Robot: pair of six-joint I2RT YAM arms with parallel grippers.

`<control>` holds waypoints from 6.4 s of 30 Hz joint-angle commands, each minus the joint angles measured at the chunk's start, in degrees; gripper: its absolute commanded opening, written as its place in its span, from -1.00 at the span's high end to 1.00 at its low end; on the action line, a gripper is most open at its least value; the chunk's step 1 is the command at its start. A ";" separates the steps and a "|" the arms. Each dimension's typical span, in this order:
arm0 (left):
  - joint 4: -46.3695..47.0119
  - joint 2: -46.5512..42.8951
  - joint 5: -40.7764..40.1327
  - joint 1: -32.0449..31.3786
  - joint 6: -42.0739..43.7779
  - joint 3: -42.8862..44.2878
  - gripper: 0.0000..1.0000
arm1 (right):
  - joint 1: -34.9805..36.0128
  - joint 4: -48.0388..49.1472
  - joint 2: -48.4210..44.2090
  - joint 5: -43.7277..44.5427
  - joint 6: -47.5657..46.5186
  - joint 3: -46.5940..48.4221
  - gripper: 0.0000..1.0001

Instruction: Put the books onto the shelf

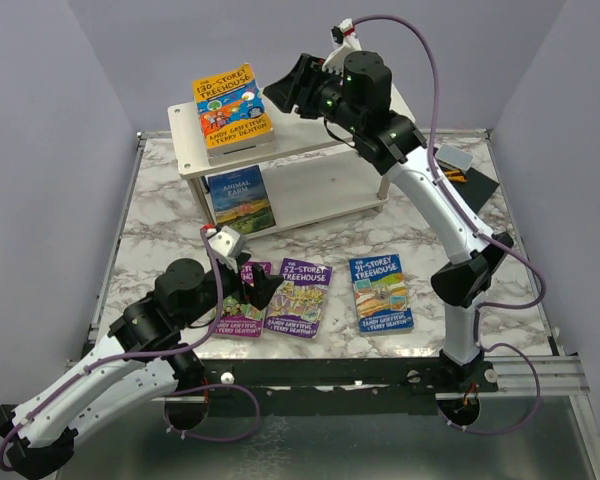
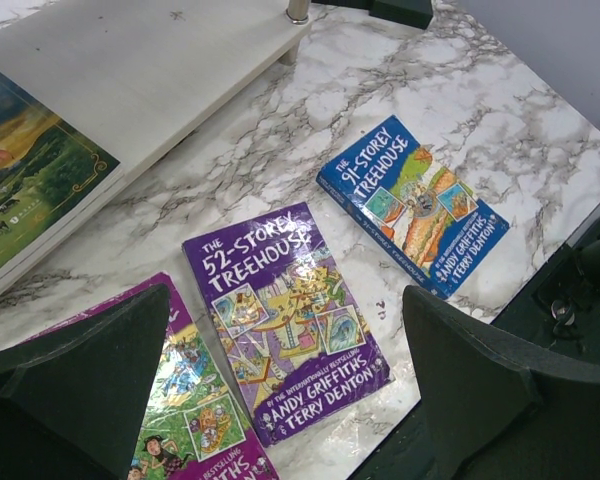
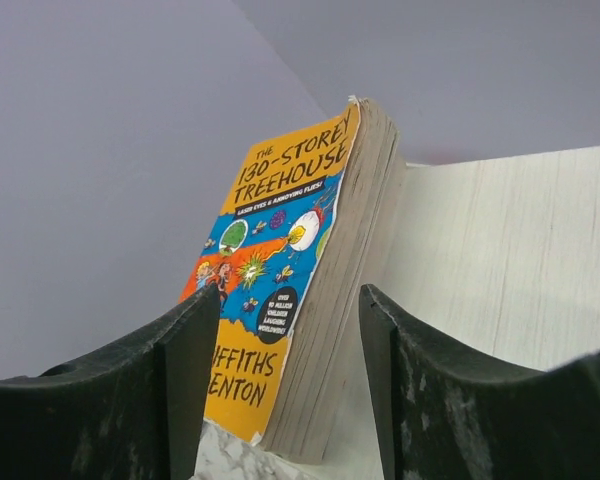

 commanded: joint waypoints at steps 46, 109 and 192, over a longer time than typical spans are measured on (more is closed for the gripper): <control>0.92 2.14 -1.87 -0.12 -3.71 0.21 -0.98 | 2.92 11.57 -29.01 10.11 -8.48 -41.42 -0.23; 39.89 74.32 7.18 -7.68 -34.50 6.78 -0.98 | -8.35 -8.31 -60.18 11.67 26.08 -111.97 0.04; 51.65 88.82 38.86 -0.39 -37.23 7.61 0.02 | -8.43 -0.94 -66.79 11.82 32.37 -120.60 0.99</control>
